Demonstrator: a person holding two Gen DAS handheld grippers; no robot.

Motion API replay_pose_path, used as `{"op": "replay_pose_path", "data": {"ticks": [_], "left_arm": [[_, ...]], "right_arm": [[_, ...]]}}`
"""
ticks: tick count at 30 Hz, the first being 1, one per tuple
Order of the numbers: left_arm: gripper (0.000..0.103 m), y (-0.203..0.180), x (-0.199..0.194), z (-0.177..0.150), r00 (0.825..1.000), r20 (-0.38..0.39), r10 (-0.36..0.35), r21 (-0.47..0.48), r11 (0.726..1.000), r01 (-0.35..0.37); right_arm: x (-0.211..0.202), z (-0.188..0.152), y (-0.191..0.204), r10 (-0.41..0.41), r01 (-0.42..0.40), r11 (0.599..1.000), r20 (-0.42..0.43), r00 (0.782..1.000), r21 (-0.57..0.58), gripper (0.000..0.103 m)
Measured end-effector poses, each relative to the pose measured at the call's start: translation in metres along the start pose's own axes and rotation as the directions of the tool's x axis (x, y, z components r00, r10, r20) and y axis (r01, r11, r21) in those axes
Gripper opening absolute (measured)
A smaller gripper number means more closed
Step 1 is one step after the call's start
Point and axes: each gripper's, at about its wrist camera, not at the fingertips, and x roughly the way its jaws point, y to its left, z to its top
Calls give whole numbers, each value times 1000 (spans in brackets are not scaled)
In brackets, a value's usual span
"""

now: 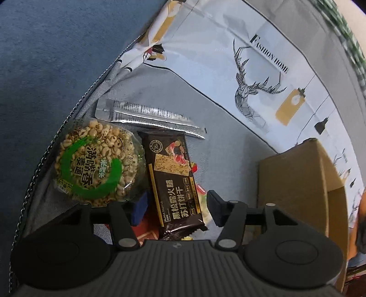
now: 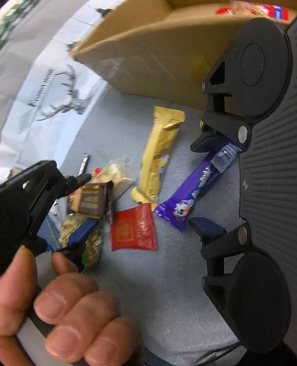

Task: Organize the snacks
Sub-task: 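Return both tools to the snack pile and grasp the purple candy bar with the right tool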

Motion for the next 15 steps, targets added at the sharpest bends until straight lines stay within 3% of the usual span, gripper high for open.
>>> {"op": "replay_pose_path", "data": {"ticks": [2,4,6,7,12,15], "left_arm": [[61,-1,4,-1,1000,-3,17,12,1000,-17],[56,-2,5,-2,999,-13,30,0,1000,-30],[46,-3,5,-3,999,-11,40,18,999,-40],[42,-4,4,-4,999,-11,48,29,998,-47],[38,-2,-8,-7,999,3,38,57,998,-38],[37,0,-19,-12,1000,-14,-14,45,999,15]], "right_arm": [[3,-1,-1,14,-14,1000,-14,1000,10,60],[3,0,-1,27,-26,999,-13,1000,20,48],[2,0,-1,35,-35,999,-6,999,22,25],[1,0,-2,45,-45,999,-5,999,26,21],[-7,4,-13,149,-150,982,14,989,113,17],[-11,5,-17,195,-197,968,29,980,159,17]]}}
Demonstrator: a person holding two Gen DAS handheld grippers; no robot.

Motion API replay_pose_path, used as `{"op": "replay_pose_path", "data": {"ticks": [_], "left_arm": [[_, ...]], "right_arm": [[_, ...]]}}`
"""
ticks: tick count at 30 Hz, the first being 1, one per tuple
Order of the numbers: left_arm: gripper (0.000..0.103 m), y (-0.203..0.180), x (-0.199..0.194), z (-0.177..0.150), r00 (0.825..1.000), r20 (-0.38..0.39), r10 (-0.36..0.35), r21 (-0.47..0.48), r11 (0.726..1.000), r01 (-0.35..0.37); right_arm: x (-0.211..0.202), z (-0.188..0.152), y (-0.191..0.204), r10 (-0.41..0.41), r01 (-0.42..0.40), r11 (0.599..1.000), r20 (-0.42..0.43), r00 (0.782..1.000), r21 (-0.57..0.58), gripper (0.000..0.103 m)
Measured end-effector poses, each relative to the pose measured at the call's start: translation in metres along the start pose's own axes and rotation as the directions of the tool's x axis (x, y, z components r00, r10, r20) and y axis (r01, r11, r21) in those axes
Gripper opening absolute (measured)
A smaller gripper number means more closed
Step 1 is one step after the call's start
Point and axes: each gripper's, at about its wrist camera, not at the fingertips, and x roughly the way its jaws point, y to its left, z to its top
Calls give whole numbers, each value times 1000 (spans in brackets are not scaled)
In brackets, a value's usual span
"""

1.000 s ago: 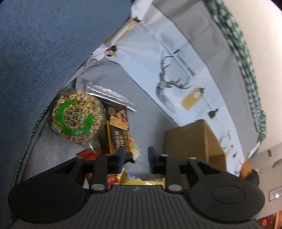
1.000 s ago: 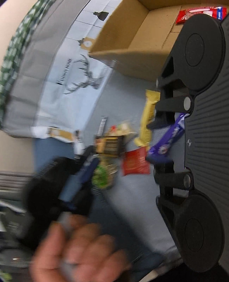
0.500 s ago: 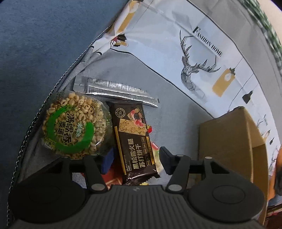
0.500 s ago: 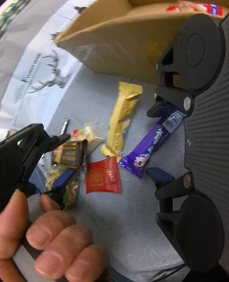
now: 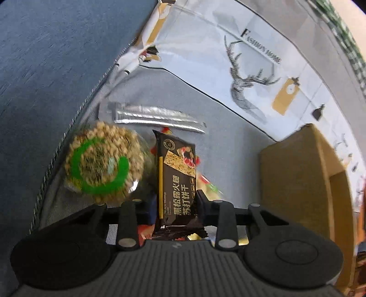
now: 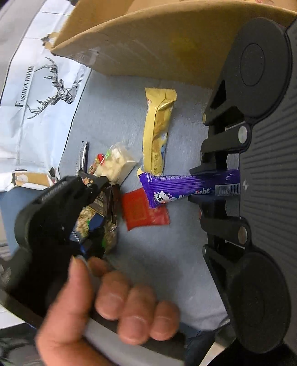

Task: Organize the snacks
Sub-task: 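Return both tools to the snack pile and grasp the purple candy bar with the right tool, then grasp the dark biscuit packet with the left tool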

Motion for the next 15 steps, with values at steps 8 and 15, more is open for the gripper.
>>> {"op": "replay_pose_path", "data": {"ticks": [8,15], "left_arm": [[35,-2,-27,-31,997,-72,11,94,996,-4],[32,12,-37,-56,987,-144,69,32,997,-66]], "right_arm": [[-3,-7,-3,27,-25,998,-44,999,56,20],[-11,-17,-5,44,-41,998,-66,997,55,23]]}}
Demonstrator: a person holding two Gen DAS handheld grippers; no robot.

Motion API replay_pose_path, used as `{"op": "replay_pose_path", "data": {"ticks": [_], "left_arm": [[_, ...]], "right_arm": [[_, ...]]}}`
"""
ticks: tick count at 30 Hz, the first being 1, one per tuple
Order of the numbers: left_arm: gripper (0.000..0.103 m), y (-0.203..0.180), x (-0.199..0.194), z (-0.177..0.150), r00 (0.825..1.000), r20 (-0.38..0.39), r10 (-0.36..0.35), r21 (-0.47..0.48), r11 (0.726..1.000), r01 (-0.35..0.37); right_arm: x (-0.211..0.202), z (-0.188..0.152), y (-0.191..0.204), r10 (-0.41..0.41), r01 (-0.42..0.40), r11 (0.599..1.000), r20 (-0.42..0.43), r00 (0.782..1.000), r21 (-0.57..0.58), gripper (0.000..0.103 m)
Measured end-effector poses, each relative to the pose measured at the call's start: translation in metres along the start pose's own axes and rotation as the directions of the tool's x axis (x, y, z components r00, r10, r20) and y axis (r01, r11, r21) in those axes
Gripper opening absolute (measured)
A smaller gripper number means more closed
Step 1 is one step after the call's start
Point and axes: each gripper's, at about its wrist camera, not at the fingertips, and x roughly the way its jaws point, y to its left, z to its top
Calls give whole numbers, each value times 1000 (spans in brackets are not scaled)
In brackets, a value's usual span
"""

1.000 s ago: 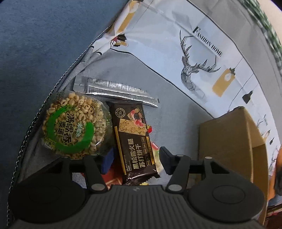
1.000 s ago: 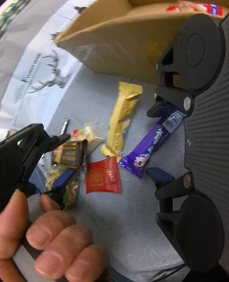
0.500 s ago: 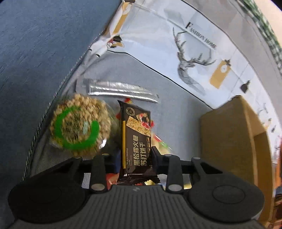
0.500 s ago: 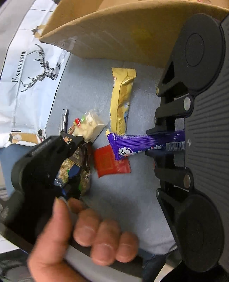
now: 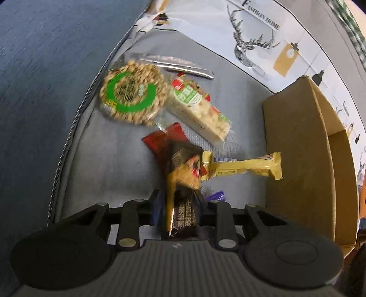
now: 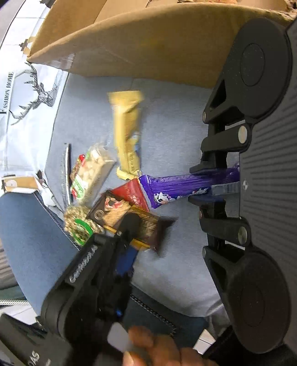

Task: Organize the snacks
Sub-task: 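Grasp the dark biscuit packet with the left tool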

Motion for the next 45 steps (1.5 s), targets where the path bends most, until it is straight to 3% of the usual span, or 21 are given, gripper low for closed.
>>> {"op": "replay_pose_path", "data": {"ticks": [3,6,9,14,19,21,25,45], "left_arm": [[40,2,5,1,998,-18,54,7,998,-54],[49,2,6,5,1000,-19,24,0,1000,-24],[52,-9,10,5,1000,-26,9,42,999,-8],[54,-29,22,3,998,-44,41,115,993,-36],[54,-36,29,-2,995,-54,79,178,982,-68],[54,-37,30,-3,995,-52,83,188,980,-72],[41,-36,30,-2,995,-45,92,201,976,-82],[41,-31,28,0,995,-56,78,197,978,-66]], "right_arm": [[2,-2,0,4,-5,1000,-21,1000,-12,29],[5,-4,2,-1,0,1000,-29,1000,-25,30],[7,-3,2,1,-2,1000,-37,999,-28,30],[10,-4,3,-13,11,999,-42,999,-43,30],[11,-3,5,-22,20,998,-42,999,-53,28],[11,-3,4,-26,24,998,-39,999,-53,23],[9,-3,4,-33,31,998,-28,999,-56,19],[11,-2,6,-42,40,998,-40,998,-55,21]]}}
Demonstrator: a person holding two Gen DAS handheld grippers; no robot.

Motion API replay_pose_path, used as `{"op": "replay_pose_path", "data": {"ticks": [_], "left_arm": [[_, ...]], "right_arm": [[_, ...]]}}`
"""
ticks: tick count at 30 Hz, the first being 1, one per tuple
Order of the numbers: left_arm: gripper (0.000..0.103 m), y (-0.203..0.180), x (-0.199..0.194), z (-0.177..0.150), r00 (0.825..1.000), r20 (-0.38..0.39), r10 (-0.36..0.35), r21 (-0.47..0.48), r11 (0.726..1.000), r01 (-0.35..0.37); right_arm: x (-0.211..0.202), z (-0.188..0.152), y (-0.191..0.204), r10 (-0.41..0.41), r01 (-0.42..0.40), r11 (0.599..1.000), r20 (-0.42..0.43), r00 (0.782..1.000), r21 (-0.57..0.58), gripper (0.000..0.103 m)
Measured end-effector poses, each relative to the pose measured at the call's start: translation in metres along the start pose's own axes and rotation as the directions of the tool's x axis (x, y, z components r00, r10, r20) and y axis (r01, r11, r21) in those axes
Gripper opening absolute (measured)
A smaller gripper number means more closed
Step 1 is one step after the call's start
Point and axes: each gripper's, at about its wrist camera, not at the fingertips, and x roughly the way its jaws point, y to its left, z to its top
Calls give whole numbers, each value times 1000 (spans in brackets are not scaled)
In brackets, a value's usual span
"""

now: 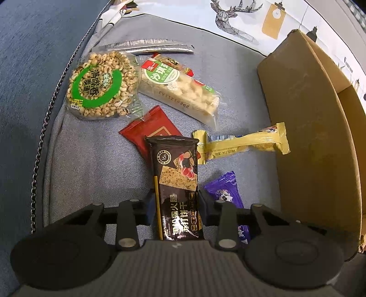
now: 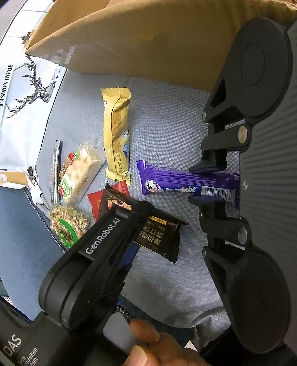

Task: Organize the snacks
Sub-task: 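Grasp the dark biscuit packet with the left tool, then carry the purple bar and dark biscuit packet over the box with both tools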

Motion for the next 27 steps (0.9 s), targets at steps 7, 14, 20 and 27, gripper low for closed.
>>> {"op": "replay_pose_path", "data": {"ticks": [7,14,20,27], "left_arm": [[39,-1,-11,3,998,66,-21,-22,1000,23],[39,2,-33,6,980,191,-63,-66,995,77],[39,4,-49,9,955,291,-64,-96,991,96],[39,-9,-69,11,910,411,-59,-75,992,98]], "right_arm": [[-9,4,0,-1,0,1000,42,999,7,17],[-38,10,-2,-4,3,1000,148,989,13,17],[-66,14,-14,-4,-8,999,270,963,43,17],[-102,14,-36,35,-68,995,382,924,73,17]]}}
